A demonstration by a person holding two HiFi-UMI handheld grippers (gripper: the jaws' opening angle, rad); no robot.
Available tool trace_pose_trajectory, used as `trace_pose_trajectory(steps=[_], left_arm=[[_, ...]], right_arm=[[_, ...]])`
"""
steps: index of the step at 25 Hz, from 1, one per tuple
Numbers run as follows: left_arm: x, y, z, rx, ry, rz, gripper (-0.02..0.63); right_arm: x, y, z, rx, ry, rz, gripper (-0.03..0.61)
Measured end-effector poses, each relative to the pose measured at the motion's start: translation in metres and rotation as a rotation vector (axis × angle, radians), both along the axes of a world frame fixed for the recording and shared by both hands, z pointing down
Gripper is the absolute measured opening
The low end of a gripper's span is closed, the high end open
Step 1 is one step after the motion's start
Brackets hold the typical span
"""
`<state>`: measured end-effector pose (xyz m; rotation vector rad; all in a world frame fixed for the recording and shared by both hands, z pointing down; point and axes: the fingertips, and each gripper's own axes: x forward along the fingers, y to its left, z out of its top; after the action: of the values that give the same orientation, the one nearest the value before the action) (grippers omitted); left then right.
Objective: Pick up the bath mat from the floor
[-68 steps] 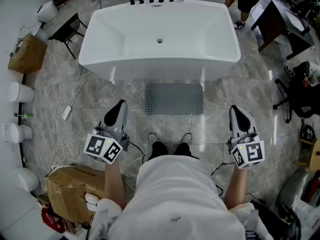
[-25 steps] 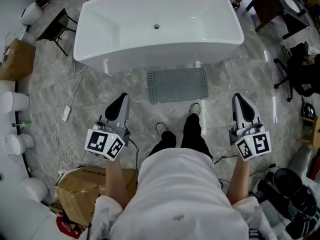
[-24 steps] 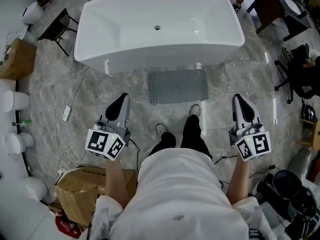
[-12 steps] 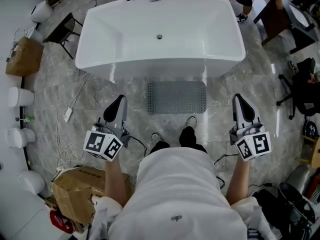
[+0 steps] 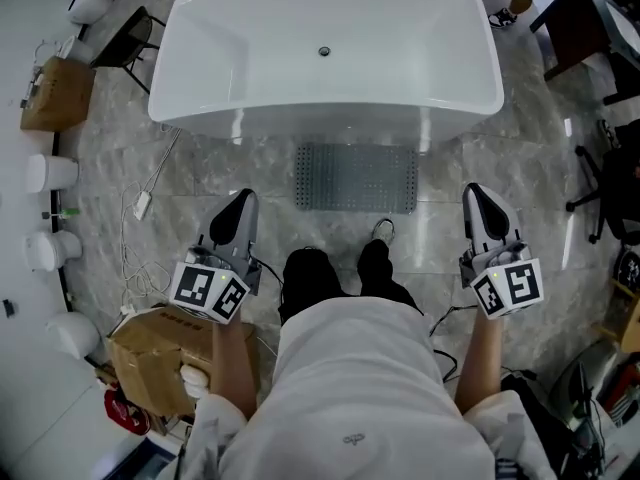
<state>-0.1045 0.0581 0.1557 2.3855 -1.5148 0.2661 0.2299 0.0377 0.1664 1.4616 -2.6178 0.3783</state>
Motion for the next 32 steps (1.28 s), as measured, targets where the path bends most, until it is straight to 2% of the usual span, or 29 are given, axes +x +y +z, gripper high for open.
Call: trace_pose_trajectory(steps=[4,10,19,27,32], left_arm=[[0.001,0.006,0.017,-0.053,-0.007,-0.016,0.014],[-0.019,0.01,0.038,-0.102,-0.004,-0.011,0.014],[-0.064,-0.017,0.086,-0.136,0.02,0.034,0.014],[-0.078,-0.047,0.164,-0.178,0.026,0.103,0.014],[-0.081,-0.062,0.238,-0.255,0.012,0.138,0.014]], right_arm=[[-0.002,-0.004,0.023,-0.049,-0.003,-0.015,0.008],[-0.027,-0.019,0.041,-0.094,-0.036,0.059,0.008],[-0.075,-0.028,0.078,-0.12,0.075,0.042,0.008],[-0.087,-0.022,0.152,-0.198,0.159,0.041,0.008],[-0.075,-0.025,0.221,-0.275,0.204,0.037,0.008]])
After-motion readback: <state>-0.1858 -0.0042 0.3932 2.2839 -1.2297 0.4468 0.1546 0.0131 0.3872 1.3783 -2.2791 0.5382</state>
